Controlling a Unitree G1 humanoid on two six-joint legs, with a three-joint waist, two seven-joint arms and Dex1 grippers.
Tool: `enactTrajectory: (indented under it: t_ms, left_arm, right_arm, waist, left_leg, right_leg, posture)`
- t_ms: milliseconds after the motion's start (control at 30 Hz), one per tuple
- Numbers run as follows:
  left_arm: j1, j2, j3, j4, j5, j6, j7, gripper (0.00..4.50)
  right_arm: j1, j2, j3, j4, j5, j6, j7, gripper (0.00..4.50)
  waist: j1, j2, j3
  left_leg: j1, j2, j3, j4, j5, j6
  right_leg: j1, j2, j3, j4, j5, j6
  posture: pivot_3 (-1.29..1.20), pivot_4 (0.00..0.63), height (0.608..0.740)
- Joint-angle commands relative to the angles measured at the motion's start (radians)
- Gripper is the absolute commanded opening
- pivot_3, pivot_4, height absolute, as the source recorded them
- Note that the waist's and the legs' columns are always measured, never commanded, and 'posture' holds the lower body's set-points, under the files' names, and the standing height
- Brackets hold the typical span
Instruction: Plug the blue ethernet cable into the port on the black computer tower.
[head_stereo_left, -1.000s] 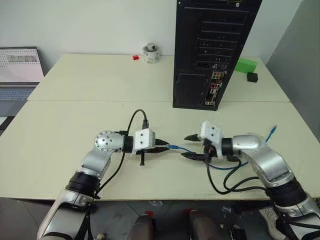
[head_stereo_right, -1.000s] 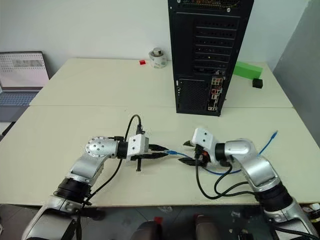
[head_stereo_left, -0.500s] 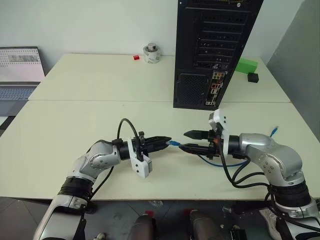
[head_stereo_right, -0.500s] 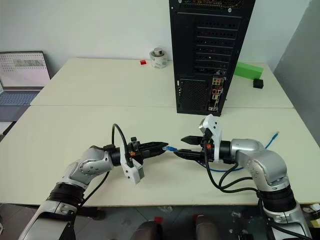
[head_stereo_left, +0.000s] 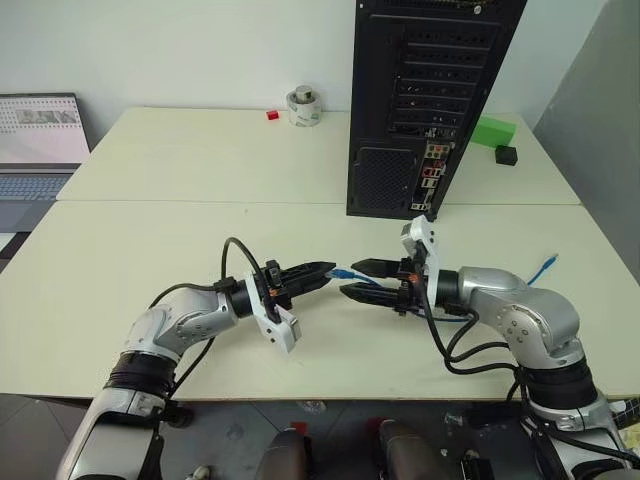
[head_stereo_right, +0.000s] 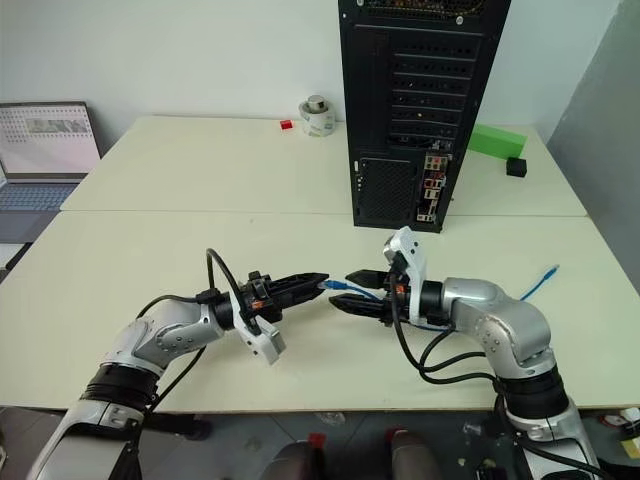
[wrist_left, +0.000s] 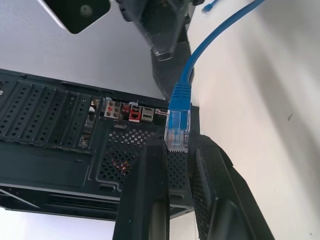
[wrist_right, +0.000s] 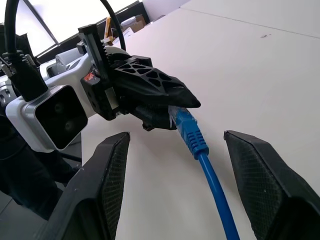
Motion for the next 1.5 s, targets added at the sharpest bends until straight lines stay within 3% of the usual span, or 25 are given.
enactTrajectory:
  t_ms: [33,400,767,933,1000,1133,1267,1433,1500]
  left_arm:
    - [-0.022,0.014,-0.011,-0.025,0.009,0.004,0.046,0.26]
    - [-0.017,0.025,-0.038,-0.048,0.02,0.028,0.09,0.25]
    - [-0.02,0.025,-0.055,-0.059,0.026,0.053,0.108,0.25]
    - [-0.022,0.034,-0.076,-0.033,-0.04,0.045,0.088,0.25]
    - [-0.025,0.036,-0.085,-0.025,-0.076,0.053,0.069,0.96]
    - [-0.025,0.041,-0.118,0.008,-0.205,0.097,-0.019,1.78]
    - [0.003,0.039,-0.154,0.019,-0.418,0.204,-0.174,2.59]
    - [0.049,0.011,-0.139,-0.078,-0.675,0.483,-0.361,3.78]
    - [0.052,-0.015,-0.126,-0.148,-0.786,0.649,-0.417,3.82]
  right_arm:
    - [-0.025,0.024,-0.002,0.005,0.007,-0.02,-0.021,2.5]
    - [-0.029,0.031,0.002,0.027,0.006,-0.031,-0.034,0.06]
    - [-0.051,0.027,-0.006,0.059,0.014,-0.023,-0.03,0.01]
    - [-0.062,0.013,-0.009,0.072,0.021,-0.013,-0.016,0.01]
    - [-0.064,0.006,-0.011,0.075,0.021,-0.012,-0.011,0.0]
    - [-0.067,-0.013,-0.019,0.072,0.021,-0.01,-0.01,0.0]
    - [-0.065,-0.033,-0.055,0.065,0.016,-0.022,-0.035,0.0]
    - [-0.061,-0.039,-0.11,0.055,-0.057,-0.09,-0.15,0.0]
    - [-0.068,-0.026,-0.122,0.059,-0.114,-0.131,-0.228,0.0]
  waist:
    - [0.0,0.0,0.0]
    - [-0.001,0.0,0.0]
    - [-0.001,0.0,0.0]
    - [0.0,0.0,0.0]
    - [0.0,0.0,0.0]
    - [0.0,0.0,0.0]
    - [-0.001,0.0,0.0]
    - [-0.002,0.0,0.0]
    - [-0.002,0.0,0.0]
  left_leg:
    - [0.0,0.0,0.0,0.0,0.0,0.0]
    - [0.0,0.0,0.0,0.0,0.0,0.0]
    - [0.0,0.0,0.0,0.0,0.0,0.0]
    - [0.0,0.0,0.0,0.0,0.0,0.0]
    - [0.0,0.0,0.0,0.0,0.0,0.0]
    - [0.0,0.0,0.0,0.0,0.0,0.0]
    - [0.0,0.0,0.0,0.0,0.0,0.0]
    - [0.0,0.0,0.0,0.0,0.0,0.0]
    - [0.0,0.0,-0.001,0.0,0.0,0.0]
  right_leg:
    - [0.0,0.0,0.0,0.0,0.0,0.0]
    - [0.0,0.0,0.0,0.0,0.0,0.0]
    - [0.0,0.0,0.0,0.0,0.0,0.0]
    - [0.0,0.0,0.0,0.0,0.0,0.0]
    - [0.0,0.0,0.0,0.0,0.0,0.0]
    - [0.0,0.0,0.0,0.0,0.0,0.0]
    - [0.0,0.0,-0.001,0.0,0.0,0.0]
    - [0.0,0.0,0.0,0.0,0.0,0.0]
    - [0.0,0.0,-0.001,0.0,0.0,0.0]
  posture:
    - [0.0,0.15,0.74]
    - [0.0,0.15,0.74]
    - [0.0,0.15,0.74]
    - [0.0,0.15,0.74]
    - [0.0,0.15,0.74]
    - [0.0,0.15,0.74]
    - [0.0,0.15,0.74]
    - [0.0,0.15,0.74]
    - [0.0,0.15,0.74]
